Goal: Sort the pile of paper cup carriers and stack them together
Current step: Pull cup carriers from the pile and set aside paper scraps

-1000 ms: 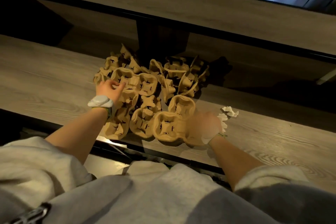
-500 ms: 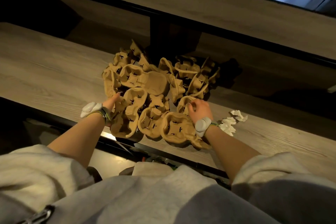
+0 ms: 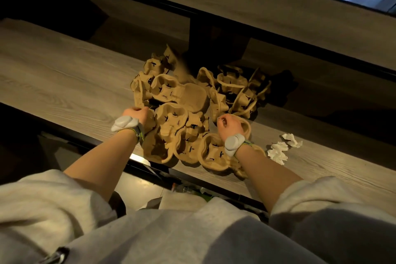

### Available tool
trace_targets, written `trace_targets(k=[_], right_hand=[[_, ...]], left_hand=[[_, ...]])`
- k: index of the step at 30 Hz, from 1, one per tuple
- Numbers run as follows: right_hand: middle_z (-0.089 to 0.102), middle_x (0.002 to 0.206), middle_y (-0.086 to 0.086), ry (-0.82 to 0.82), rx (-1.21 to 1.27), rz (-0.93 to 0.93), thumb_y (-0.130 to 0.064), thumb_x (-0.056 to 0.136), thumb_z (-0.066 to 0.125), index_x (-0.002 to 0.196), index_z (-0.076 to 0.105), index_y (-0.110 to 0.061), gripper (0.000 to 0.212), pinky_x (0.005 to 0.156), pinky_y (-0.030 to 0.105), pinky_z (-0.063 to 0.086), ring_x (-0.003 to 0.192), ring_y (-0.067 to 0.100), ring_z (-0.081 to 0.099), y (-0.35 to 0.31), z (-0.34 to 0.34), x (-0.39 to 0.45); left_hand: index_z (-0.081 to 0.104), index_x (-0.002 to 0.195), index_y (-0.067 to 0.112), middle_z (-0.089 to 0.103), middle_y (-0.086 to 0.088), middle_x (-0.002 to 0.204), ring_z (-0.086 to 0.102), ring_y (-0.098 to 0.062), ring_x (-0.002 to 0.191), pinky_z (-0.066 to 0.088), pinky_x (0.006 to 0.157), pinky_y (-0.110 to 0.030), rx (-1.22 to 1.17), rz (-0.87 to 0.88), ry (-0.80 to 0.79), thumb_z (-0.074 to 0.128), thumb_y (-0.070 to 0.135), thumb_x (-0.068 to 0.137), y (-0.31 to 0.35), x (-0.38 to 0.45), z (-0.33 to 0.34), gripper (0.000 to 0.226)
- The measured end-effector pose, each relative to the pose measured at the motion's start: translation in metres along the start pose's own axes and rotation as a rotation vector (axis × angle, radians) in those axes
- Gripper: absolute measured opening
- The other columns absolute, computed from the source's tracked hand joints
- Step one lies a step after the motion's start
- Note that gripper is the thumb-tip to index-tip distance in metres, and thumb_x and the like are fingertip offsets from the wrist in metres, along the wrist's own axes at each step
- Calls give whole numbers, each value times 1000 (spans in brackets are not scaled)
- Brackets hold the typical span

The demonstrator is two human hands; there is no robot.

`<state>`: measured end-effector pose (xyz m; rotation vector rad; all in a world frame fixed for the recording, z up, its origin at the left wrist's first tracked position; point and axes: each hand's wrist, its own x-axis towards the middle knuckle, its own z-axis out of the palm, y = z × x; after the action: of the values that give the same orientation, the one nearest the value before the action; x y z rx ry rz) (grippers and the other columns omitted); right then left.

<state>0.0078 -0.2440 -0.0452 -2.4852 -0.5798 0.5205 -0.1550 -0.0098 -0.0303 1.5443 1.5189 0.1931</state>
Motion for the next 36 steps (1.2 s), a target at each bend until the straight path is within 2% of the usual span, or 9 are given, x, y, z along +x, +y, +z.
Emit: trace_targets(k=[6,12,14,16,20,25,29,32,36], right_hand=[[45,65,5,1,240,93,-20,95,41,68,51,-7,32,55,28,28,68,22,44,-30,-4,7],[61,68,6,-36,562,192,-30,95,43,78,66,-7,36,64,36,52,65,23,55,-75,-9,23],[64,83,9,-155,816,269,-39,97,41,98,63,-9,37,55,26,46,71,22,59,-95,-20,23],[58,123,15,-318,1002,335,-58,92,39,134,47,-9,65,67,30,49,101,27,61,-104,-28,27],[31,153,12,-386,1202,476,-74,70,56,147,30,-24,95,58,34,55,132,39,41,-99,-29,30],[32,149,4,-304,1215,555,-40,90,58,140,39,-22,56,59,34,58,129,37,43,-83,-26,26],[34,150,6,-155,1283,592,-32,93,56,140,41,-19,51,56,31,55,129,34,41,-63,-23,26],[47,141,6,-143,1279,550,-35,95,52,134,48,-16,44,67,33,56,123,31,49,-50,-27,20],[58,118,6,-153,1277,507,-33,98,47,130,51,-13,38,82,36,52,108,27,59,-30,-38,11]], left_hand=[[69,100,11,68,-18,98,63,-38,92,51,89,-45,249,159,99,40,28,90,18,4,-25,36],[66,100,12,66,-11,96,62,-31,86,53,76,-40,433,692,97,45,24,93,45,-5,-46,26],[65,107,9,62,-12,103,59,-31,93,46,76,-36,565,860,79,50,19,93,50,-7,-46,23],[65,107,8,63,-13,103,59,-32,94,44,75,-36,660,1001,47,53,16,91,53,-10,-44,21],[67,105,7,65,-13,106,60,-34,98,46,82,-41,757,1171,13,57,13,88,51,-24,-29,20],[66,113,13,61,-8,117,51,-30,116,34,102,-45,781,1179,0,55,18,91,49,-38,-9,25],[62,117,21,54,-4,124,45,-25,124,25,110,-44,822,1160,-67,53,46,89,47,-40,5,39],[56,125,25,47,-4,137,37,-26,133,23,113,-49,685,1073,-100,36,67,82,44,-42,16,64],[38,143,18,30,-9,152,21,-30,143,21,117,-47,350,802,-118,41,57,89,48,-48,36,66]])
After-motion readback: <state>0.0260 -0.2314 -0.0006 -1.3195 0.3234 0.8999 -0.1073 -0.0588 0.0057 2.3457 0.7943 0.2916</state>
